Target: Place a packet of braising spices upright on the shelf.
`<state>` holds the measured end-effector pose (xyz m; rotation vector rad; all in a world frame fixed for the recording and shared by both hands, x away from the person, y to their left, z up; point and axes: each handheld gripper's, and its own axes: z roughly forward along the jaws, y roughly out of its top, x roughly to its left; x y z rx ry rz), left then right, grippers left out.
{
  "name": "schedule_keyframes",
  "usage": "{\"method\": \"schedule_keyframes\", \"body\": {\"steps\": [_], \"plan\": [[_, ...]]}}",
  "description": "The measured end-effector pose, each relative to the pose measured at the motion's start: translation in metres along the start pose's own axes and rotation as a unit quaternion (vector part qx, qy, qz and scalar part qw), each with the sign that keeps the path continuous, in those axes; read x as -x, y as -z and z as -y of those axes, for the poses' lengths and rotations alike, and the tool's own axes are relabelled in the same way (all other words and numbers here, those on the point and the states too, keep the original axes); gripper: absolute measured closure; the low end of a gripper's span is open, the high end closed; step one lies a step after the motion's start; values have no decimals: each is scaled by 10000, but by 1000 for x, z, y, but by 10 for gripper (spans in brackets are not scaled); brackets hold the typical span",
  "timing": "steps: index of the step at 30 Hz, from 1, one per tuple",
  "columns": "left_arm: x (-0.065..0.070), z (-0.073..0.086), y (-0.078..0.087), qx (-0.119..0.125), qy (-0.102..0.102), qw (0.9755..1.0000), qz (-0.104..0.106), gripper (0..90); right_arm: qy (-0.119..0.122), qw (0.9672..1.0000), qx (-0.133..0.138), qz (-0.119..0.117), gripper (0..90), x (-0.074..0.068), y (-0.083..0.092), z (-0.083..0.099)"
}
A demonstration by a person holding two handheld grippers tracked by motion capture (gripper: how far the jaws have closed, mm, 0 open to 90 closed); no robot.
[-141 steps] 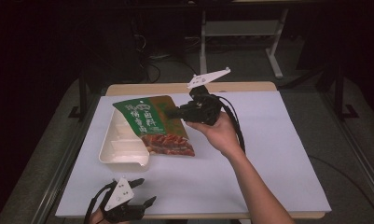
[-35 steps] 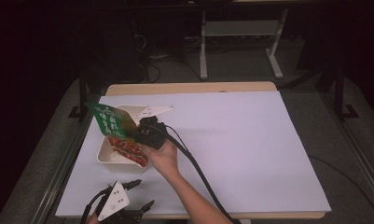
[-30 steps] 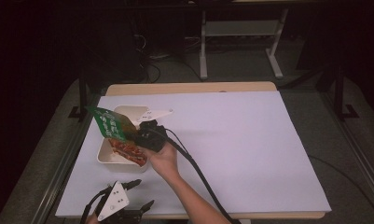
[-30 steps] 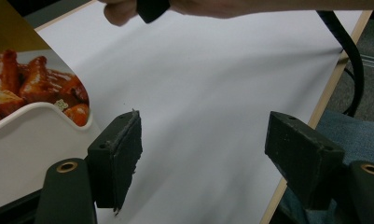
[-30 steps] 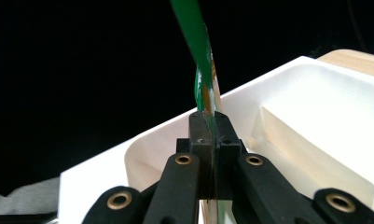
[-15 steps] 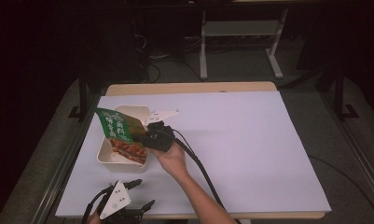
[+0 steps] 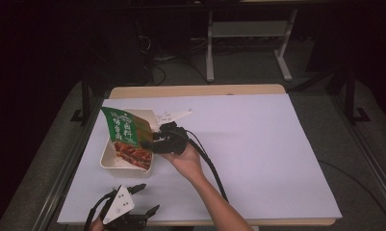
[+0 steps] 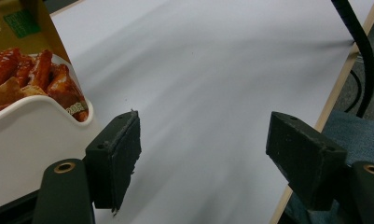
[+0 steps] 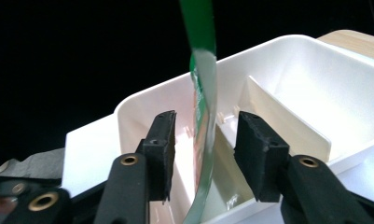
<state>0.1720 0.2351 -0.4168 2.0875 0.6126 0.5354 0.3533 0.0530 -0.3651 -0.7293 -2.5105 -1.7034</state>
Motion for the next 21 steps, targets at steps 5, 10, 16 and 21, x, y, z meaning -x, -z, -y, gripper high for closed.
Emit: {"method": "schedule_keyframes", "body": {"steps": [5, 10, 16, 21], "plan": [[-2, 0, -1, -33, 26, 10000, -10, 250, 59, 9999, -92, -64, 524, 0, 7, 2], [-3, 0, -1, -20, 40, 10000, -39, 249, 75, 9999, -135, -66, 501, 1, 14, 3], [-6, 2, -2, -73, 78, 9999, -53, 244, 80, 9998, -163, -48, 479, 3, 25, 7], [-7, 2, -3, -51, 96, 9999, -67, 244, 109, 9997, -197, -28, 456, 6, 36, 11]]}}
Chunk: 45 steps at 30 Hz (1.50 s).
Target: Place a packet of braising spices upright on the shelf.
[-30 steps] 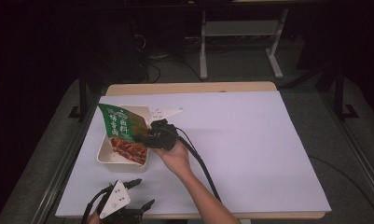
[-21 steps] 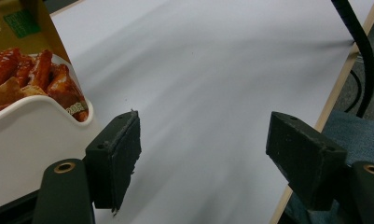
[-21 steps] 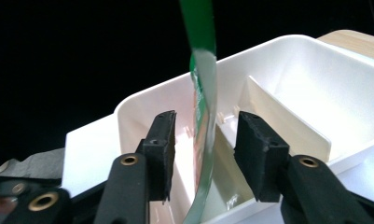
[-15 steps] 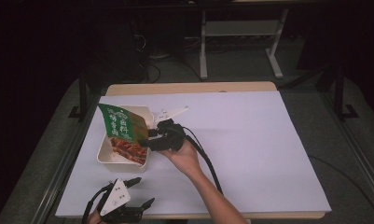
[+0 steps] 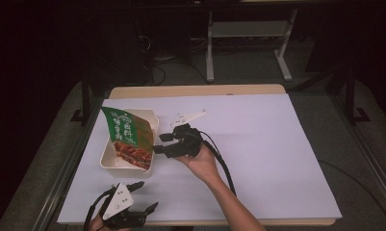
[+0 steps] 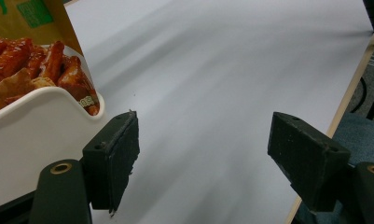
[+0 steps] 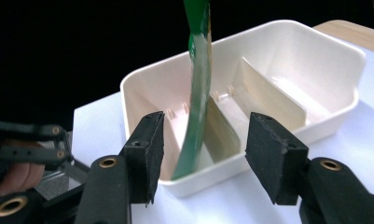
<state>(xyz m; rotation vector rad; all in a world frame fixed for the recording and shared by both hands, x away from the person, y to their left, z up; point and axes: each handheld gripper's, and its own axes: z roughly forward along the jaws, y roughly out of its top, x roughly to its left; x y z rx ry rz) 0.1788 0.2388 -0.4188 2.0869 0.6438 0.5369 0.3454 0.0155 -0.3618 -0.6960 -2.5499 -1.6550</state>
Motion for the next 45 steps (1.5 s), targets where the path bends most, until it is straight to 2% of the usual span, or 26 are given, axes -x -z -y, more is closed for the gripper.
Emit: {"method": "schedule_keyframes", "body": {"steps": [9, 23, 29, 37, 45], "plan": [[0, 0, -1, -8, 30, 10000, -9, 244, -4, 10000, -71, 54, 432, 4, 19, 11], [-1, 0, -1, -32, -38, 10000, -31, 243, -132, 9991, -109, 390, 413, 16, 58, 34], [-1, 0, 0, -30, 14, 10000, -10, 243, -247, 9984, -138, 490, 406, 20, 72, 44], [-2, 1, 0, -5, 29, 10000, -36, 243, -287, 9976, -123, 621, 394, 23, 85, 54], [-2, 1, 0, 11, 100, 9999, -49, 243, -336, 9972, -140, 647, 384, 24, 95, 62]]}}
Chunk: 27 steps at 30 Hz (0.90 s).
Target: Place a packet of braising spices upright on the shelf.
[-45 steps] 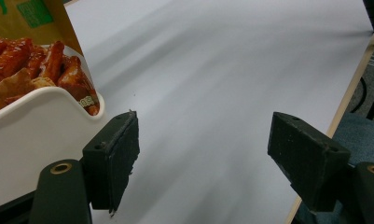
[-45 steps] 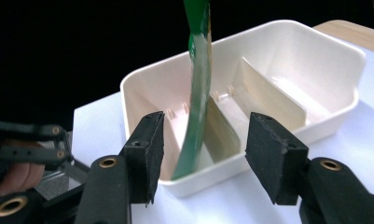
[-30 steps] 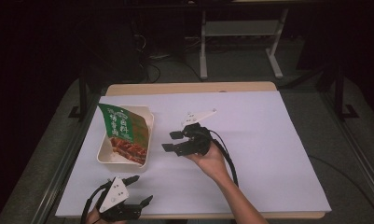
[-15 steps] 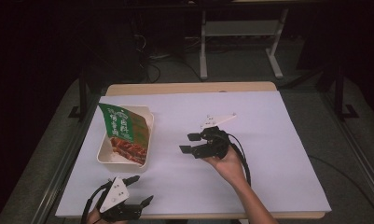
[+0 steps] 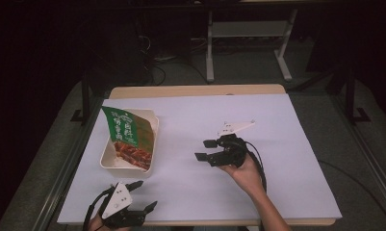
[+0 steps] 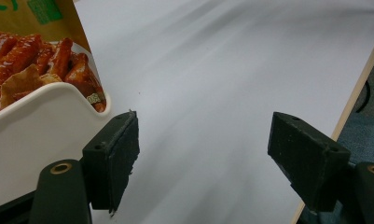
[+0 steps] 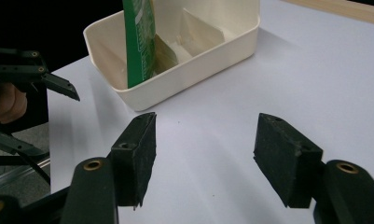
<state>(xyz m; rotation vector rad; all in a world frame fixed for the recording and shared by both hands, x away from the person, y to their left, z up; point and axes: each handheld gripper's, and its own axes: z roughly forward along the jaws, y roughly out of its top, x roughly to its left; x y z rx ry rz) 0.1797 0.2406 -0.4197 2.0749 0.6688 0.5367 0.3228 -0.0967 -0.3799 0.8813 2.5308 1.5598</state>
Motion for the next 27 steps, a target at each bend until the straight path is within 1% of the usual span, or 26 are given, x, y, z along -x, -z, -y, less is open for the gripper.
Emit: {"method": "schedule_keyframes", "body": {"steps": [9, 10, 11, 14, 16, 18, 19, 24, 27], "plan": [[-1, 0, 0, 4, 5, 10000, -2, 243, -56, 9999, -39, 80, 381, 4, 9, 10], [-2, 0, 1, -5, -7, 10000, -4, 243, -59, 9999, -46, 93, 380, 4, 11, 12], [-2, 0, 1, -8, 28, 10000, -5, 243, -74, 9999, -50, 95, 380, 5, 12, 14], [-2, 0, 1, -34, -2, 10000, -14, 243, -103, 9999, -50, 112, 379, 7, 17, 20], [-2, 1, 1, -50, -14, 10000, -18, 243, -106, 9998, -50, 142, 377, 8, 20, 23], [-2, 1, 0, -44, 15, 10000, -23, 243, -128, 9997, -51, 187, 377, 9, 24, 27], [-2, 1, 0, -43, 19, 10000, -26, 243, -167, 9997, -56, 188, 376, 9, 26, 28], [-3, 1, 0, -44, 28, 10000, -14, 243, -180, 9994, -74, 281, 369, 12, 34, 37], [-3, 1, 1, -56, 20, 10000, -26, 243, -256, 9993, -57, 282, 365, 15, 38, 45]]}}
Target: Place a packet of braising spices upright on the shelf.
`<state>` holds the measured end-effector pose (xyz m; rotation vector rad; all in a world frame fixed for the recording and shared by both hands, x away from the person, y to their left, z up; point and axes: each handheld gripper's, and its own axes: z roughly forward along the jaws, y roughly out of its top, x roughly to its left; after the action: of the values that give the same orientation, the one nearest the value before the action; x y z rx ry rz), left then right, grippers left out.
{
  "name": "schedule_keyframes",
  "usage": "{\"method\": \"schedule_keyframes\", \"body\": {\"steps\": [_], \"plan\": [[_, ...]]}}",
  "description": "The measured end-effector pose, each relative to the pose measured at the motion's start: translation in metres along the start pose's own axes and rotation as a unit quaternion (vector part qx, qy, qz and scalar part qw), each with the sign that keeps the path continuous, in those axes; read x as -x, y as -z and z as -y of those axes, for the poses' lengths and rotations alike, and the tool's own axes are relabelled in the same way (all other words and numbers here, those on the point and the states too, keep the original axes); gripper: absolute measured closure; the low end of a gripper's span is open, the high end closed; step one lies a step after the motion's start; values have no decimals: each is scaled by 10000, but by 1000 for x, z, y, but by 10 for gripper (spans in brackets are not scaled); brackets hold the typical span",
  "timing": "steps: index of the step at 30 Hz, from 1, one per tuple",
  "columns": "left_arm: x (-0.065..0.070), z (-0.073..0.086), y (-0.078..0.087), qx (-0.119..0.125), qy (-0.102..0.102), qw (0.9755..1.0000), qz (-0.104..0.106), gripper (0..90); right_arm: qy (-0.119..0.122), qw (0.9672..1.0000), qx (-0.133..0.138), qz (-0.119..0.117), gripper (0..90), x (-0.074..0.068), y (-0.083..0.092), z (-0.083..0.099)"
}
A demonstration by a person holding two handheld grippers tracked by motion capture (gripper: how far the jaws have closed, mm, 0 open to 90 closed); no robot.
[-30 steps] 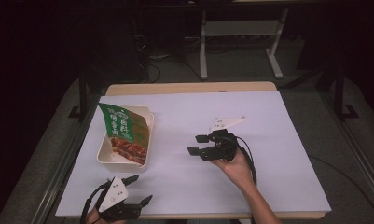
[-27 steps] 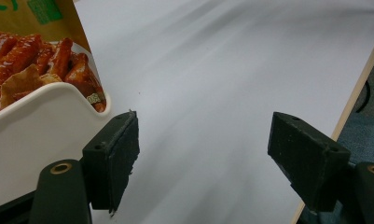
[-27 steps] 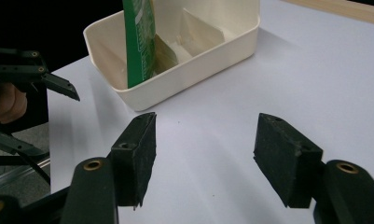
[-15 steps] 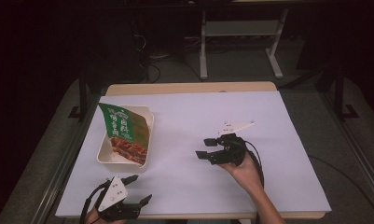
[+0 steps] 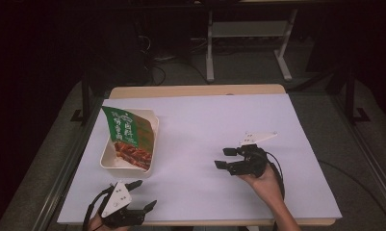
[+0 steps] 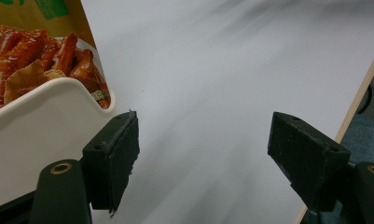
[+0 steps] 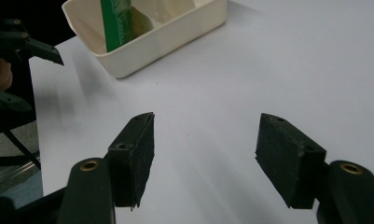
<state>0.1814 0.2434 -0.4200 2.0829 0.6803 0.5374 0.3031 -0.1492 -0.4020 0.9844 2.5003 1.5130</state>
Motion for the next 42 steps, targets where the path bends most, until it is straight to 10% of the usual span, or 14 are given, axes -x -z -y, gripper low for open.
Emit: {"method": "schedule_keyframes", "body": {"steps": [42], "plan": [[-3, 2, 0, -50, -21, 10000, -56, 244, -494, 9985, -13, 239, 299, 4, 46, 82]]}}
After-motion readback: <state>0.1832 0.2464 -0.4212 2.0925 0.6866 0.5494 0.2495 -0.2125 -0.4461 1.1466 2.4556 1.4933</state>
